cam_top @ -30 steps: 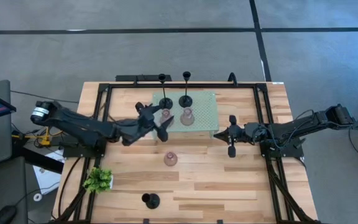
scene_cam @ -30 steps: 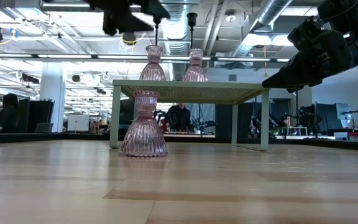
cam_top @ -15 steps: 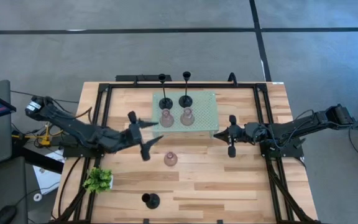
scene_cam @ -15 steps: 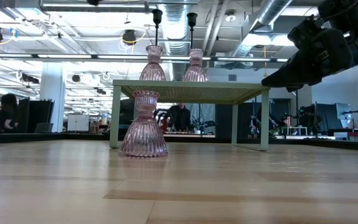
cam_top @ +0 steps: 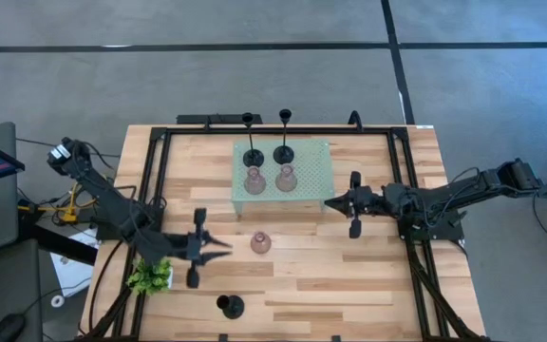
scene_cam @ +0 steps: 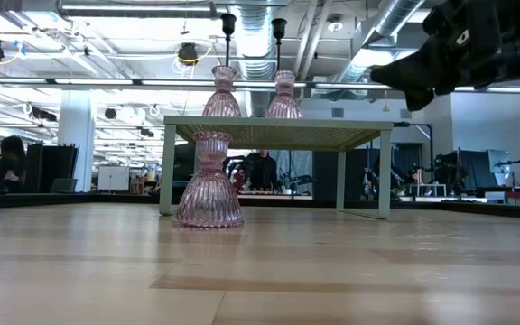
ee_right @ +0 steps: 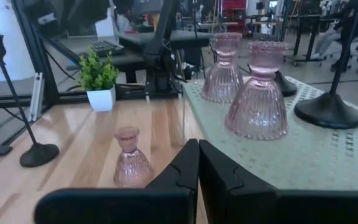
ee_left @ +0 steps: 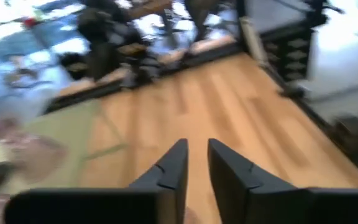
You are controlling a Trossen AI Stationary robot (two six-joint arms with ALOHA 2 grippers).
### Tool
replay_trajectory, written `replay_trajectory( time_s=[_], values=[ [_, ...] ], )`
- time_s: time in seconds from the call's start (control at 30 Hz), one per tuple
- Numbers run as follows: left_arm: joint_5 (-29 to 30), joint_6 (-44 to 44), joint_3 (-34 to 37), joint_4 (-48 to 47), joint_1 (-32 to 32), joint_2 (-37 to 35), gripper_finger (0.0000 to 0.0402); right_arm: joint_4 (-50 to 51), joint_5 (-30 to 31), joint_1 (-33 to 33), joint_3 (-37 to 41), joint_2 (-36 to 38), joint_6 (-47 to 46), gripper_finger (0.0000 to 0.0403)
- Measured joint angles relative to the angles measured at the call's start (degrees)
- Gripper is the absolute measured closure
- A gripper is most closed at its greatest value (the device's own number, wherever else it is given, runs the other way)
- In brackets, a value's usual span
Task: Pick & Place candle stick holders
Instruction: Put the black candle holder on the shelf
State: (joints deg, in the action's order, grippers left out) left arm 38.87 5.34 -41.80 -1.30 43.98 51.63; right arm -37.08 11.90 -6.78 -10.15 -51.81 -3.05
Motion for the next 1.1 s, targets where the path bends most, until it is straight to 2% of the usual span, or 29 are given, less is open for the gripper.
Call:
replay_trajectory(
  time_s=[0.07, 0.2, 0.3, 0.53, 0.77, 0.97, 1.1],
  values=[
    [-2.7, 0.0, 1.7, 0.1, 1.1, 0.3, 0.0360, -0.1, 0.0, -0.1, 0.0, 0.0, 0.0, 0.0402],
    [-4.2, -0.3, 6.0, 0.3, 2.7, 0.5, 0.0394, -0.7, 0.0, -0.4, 0.0, 0.0, 0.0, 0.0402],
    [-6.9, -0.3, 8.3, 1.0, 3.1, 0.0, 0.0395, -1.5, 0.0, -0.4, 0.0, 0.0, 0.0, 0.0402],
    [-19.6, 0.0, 13.1, 7.0, 2.8, 0.1, 0.0396, -2.8, 0.0, -0.4, 0.0, 0.0, 0.0, 0.0402],
    [-25.6, 0.2, 18.9, 15.1, 1.2, 0.3, 0.0395, -2.8, 0.0, -0.4, 0.0, 0.0, 0.0, 0.0402],
    [-27.1, 0.1, 24.3, 27.1, -1.2, 0.3, 0.0395, -2.8, 0.0, -0.4, 0.0, 0.0, 0.0, 0.0402],
    [-32.6, -2.6, 24.8, 29.0, -3.1, 0.3, 0.0395, -2.8, 0.0, -0.4, 0.0, 0.0, 0.0, 0.0402]
  ],
)
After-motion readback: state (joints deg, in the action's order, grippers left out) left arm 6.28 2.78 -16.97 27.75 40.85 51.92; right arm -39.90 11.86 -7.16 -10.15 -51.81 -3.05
